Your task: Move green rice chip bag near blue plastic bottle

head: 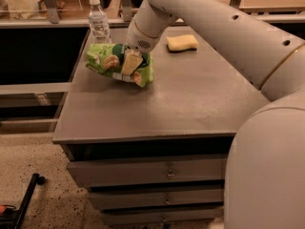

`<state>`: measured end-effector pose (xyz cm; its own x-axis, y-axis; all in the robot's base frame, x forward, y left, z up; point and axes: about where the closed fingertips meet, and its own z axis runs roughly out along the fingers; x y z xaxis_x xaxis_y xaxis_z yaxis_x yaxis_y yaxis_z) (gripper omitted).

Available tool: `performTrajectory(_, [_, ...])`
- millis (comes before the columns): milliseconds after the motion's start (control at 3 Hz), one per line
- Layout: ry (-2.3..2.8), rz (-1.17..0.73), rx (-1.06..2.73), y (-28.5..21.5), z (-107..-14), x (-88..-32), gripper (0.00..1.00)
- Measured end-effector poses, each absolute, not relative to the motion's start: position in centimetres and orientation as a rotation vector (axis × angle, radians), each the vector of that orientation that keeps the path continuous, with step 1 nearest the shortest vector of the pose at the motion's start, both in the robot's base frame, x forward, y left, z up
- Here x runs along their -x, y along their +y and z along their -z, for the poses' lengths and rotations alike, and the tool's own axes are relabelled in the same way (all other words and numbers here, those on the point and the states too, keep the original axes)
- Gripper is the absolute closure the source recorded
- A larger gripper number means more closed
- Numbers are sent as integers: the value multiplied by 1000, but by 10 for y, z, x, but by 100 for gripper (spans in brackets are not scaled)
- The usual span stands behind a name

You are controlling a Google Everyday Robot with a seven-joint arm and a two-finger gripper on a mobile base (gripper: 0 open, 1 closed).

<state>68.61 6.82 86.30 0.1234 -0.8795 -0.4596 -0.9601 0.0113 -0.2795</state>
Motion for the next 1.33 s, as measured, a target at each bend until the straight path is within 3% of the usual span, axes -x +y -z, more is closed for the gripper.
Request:
performTrajectory(667, [1773, -207, 1891, 71, -859, -686, 13])
performTrajectory(1000, [1774, -210, 1895, 72, -857, -685, 0])
performTrajectory(1333, [1774, -210, 1895, 72, -857, -685, 0])
